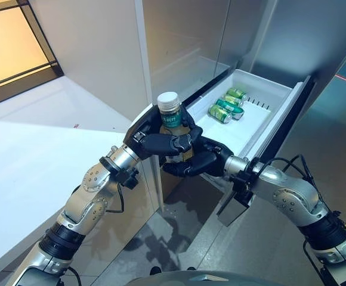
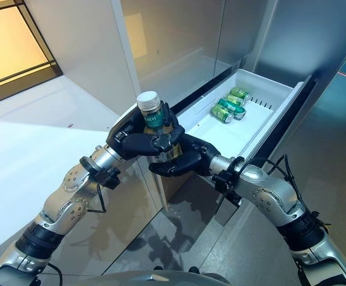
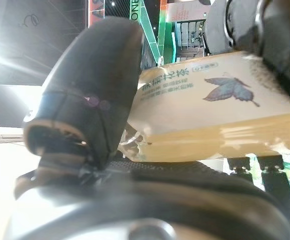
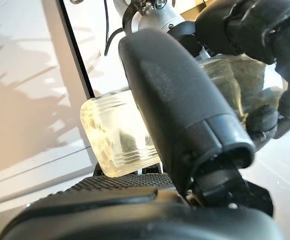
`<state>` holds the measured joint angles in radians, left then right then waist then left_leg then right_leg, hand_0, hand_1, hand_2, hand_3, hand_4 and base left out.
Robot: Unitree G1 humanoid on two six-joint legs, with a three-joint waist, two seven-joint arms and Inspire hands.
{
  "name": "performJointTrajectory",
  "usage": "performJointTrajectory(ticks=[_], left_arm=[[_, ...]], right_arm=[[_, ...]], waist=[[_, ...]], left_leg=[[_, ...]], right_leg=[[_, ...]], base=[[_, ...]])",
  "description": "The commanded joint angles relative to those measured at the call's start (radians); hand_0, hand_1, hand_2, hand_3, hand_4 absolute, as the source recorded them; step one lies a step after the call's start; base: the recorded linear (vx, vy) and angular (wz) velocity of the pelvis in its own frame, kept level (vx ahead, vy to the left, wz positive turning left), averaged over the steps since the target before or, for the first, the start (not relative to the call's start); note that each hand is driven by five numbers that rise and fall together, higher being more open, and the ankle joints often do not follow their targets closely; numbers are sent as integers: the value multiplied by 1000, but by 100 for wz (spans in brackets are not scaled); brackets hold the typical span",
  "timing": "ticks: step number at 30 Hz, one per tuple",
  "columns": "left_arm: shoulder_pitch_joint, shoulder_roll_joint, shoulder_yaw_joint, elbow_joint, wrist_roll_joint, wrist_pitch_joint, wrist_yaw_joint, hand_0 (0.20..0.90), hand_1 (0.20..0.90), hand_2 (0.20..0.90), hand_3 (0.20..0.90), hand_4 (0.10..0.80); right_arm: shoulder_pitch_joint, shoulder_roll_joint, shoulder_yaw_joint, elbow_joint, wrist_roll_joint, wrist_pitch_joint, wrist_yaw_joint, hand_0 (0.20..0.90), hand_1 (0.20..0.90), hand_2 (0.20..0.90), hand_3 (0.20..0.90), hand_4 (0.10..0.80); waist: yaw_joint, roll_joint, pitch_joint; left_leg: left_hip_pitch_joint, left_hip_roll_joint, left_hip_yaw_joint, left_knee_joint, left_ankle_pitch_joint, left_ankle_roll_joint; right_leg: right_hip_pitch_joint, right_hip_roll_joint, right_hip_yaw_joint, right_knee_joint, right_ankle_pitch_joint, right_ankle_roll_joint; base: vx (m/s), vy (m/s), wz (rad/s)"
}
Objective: Put drinks into fridge and close the fridge
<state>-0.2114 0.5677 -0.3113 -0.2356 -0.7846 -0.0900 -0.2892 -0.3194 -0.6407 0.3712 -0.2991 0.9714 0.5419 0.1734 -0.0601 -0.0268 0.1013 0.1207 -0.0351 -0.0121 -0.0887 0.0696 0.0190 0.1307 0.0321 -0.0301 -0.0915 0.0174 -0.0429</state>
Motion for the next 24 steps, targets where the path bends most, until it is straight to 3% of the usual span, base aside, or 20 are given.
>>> performJointTrajectory(ticks=[1,6,8,9,10,11,12,18,22,24], left_arm=[[-225,-121,-91,-87,9,-217,-55,300,300,300,200,100],[-247,-106,-98,-93,158,-351,3,300,300,300,200,100],[-262,-94,-98,-96,239,-386,40,300,300,300,200,100],[-266,-84,-94,-103,265,-392,58,331,331,331,236,136],[-271,-78,-88,-105,287,-397,72,552,552,552,494,394],[-274,-73,-82,-109,304,-400,88,646,646,646,604,504],[-275,-68,-74,-114,326,-402,103,900,900,900,900,800],[-266,-59,-29,-115,402,-404,150,900,900,900,900,800],[-264,-59,-7,-95,407,-399,187,900,900,900,900,800],[-253,-55,14,-89,393,-386,211,900,900,900,900,800]], right_arm=[[-159,181,-3,-46,203,-77,-46,300,300,300,200,100],[-154,190,-14,-32,178,-106,-79,300,300,300,200,100],[-168,178,-24,-26,59,-147,-70,300,300,300,200,100],[-178,166,-31,-27,-39,-171,-62,300,300,300,200,100],[-191,147,-39,-25,-120,-193,-54,300,300,300,200,100],[-206,126,-51,-29,-191,-212,-51,300,300,300,200,100],[-218,108,-63,-33,-264,-227,-41,300,300,300,200,100],[-277,43,-127,-36,-382,-225,-45,300,300,300,200,100],[-323,1,-154,10,-573,-270,-83,300,300,300,200,100],[-374,-72,-181,63,-774,-330,-133,300,300,300,200,100]], waist=[[5,-22,-99],[7,-24,-102],[7,-25,-104],[7,-26,-106],[7,-27,-108],[6,-26,-108],[5,-27,-109],[5,-28,-105],[7,-31,-101],[13,-32,-100]], left_leg=[[18,-10,38,1,-83,20],[14,-8,36,1,-82,18],[9,-8,34,1,-80,17],[6,-8,34,1,-79,15],[-2,-8,34,1,-71,15],[-3,-8,35,1,-71,14],[-3,-8,35,1,-72,14],[-2,-8,37,1,-75,12],[1,-7,33,1,-77,10],[3,-8,27,1,-79,10]], right_leg=[[-9,-25,13,4,34,76],[-11,-25,7,4,34,76],[-14,-25,8,4,34,77],[-18,-25,8,4,35,78],[-26,-26,9,4,42,76],[-27,-26,10,4,42,77],[-28,-25,11,4,42,77],[-26,-22,15,4,41,73],[-23,-22,14,4,41,71],[-20,-21,13,6,39,70]], base=[[0,0,0],[0,0,0],[0,0,0],[0,0,0],[0,0,0],[0,0,0],[0,0,0],[0,0,0],[0,0,0],[0,0,0]])
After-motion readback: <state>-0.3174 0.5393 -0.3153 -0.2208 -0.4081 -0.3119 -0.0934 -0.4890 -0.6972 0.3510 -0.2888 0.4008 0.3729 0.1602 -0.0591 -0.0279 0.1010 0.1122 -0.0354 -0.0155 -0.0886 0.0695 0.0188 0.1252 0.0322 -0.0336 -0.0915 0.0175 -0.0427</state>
